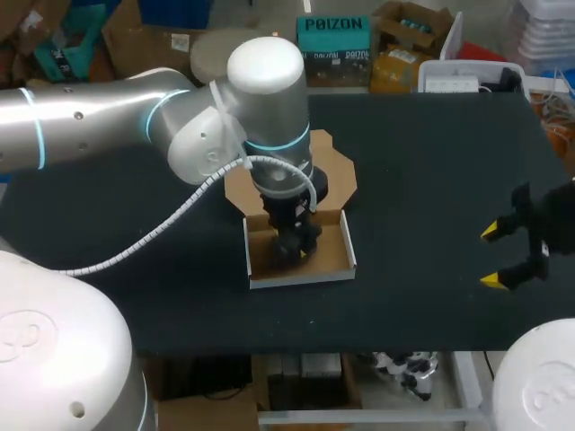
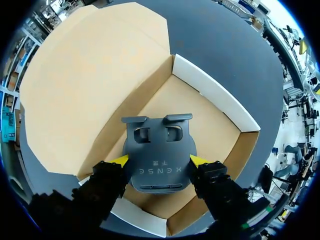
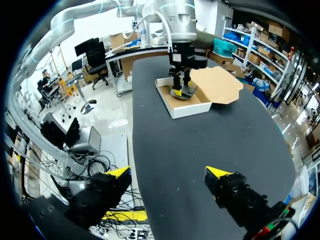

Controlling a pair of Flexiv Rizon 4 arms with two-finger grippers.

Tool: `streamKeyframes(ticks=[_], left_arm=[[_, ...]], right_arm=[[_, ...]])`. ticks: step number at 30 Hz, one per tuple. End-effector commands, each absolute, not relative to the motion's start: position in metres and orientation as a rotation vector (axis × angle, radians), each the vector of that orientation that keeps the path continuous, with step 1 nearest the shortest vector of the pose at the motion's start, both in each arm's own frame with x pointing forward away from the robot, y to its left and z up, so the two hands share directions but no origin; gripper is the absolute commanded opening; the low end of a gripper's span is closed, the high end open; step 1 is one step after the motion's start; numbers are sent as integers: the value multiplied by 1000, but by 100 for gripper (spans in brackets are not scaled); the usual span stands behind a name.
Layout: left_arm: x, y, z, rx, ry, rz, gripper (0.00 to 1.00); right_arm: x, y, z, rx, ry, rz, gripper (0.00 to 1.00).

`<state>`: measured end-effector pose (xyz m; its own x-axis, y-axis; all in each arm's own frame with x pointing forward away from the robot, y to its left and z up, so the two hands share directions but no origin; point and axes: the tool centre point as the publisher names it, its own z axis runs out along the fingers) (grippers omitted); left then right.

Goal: Assemble the packaging by folding the flat box into shape, placing the metal phone stand inside, and closing the box properly

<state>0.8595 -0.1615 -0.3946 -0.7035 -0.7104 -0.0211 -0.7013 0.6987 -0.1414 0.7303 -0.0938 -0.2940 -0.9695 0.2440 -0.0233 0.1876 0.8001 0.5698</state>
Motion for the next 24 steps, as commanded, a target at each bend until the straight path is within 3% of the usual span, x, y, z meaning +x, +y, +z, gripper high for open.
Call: streamKeyframes(ticks=[1, 14, 17, 18, 22, 23, 24], left_arm=[[860, -167, -400, -1180, 2805, -167, 0], [860, -169, -404, -1199, 2784, -140, 0], [860, -170, -405, -1205, 2783, -137, 4], [861, -170, -405, -1213, 2777, -134, 17], [861, -169, -403, -1224, 2770, -136, 44], [860, -169, -403, -1225, 2768, -138, 58], [860, -168, -402, -1226, 2767, -139, 84]], right_arm=[[730, -95, -293, 345, 2889, 906, 100], [730, -95, -293, 345, 2889, 906, 100], [730, -95, -293, 345, 2889, 906, 100], [730, -95, -293, 345, 2889, 906, 100], [730, -95, -293, 345, 2889, 906, 100], [730, -95, -293, 345, 2889, 906, 100], [730, -95, -293, 345, 2889, 906, 100]])
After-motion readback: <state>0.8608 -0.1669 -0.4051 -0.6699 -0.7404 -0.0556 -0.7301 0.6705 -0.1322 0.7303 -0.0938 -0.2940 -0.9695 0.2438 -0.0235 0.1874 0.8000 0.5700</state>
